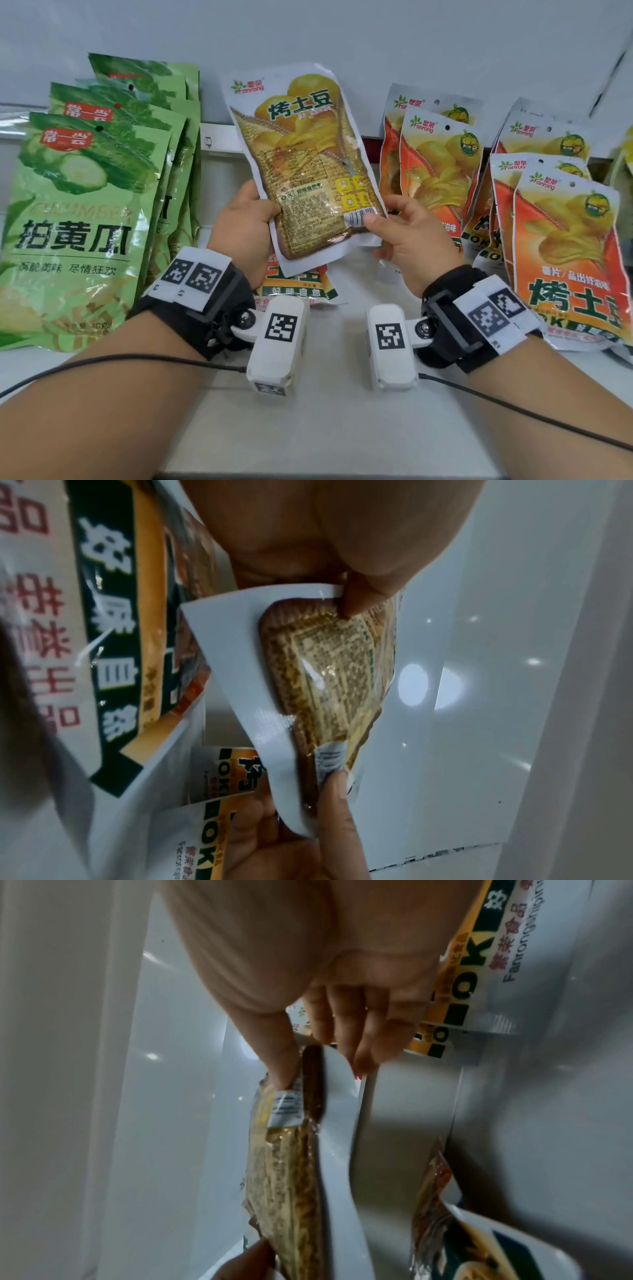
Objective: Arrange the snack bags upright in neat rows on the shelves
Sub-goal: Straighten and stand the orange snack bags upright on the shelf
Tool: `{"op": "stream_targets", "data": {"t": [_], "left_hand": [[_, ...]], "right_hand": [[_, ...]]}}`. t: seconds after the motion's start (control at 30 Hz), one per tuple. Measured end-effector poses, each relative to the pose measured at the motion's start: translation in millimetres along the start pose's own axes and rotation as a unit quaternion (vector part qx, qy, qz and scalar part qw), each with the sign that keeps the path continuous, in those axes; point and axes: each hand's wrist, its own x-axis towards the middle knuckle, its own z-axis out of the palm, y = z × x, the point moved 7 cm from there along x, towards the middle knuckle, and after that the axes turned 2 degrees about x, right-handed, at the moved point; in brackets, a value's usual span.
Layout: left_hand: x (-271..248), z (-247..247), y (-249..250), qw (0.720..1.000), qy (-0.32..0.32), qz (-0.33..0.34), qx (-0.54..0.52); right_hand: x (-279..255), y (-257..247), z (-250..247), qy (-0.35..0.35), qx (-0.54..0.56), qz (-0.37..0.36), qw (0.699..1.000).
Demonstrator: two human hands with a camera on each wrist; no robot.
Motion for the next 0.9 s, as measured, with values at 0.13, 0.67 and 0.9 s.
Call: {"op": "stream_targets", "data": {"t": [0.13, 0.67, 0.9], "left_hand": [[0.3, 0.6, -0.6, 1.000, -0.007, -0.002, -0.014], [0.3, 2.2, 0.7, 0.999, -0.037, 0.015, 0.013], [-4.4, 12.8, 3.8, 0.995, -0.102, 0.016, -0.002]], "right_hand": [[-4.4, -2.2, 9.7, -0.059, 0.015, 0.008, 0.998], [-6.9, -1.9, 7.9, -0.083, 0.007, 0.051, 0.995], [-1.8, -7.4, -4.6, -0.031, -0.101, -0.003, 0.994]]}}
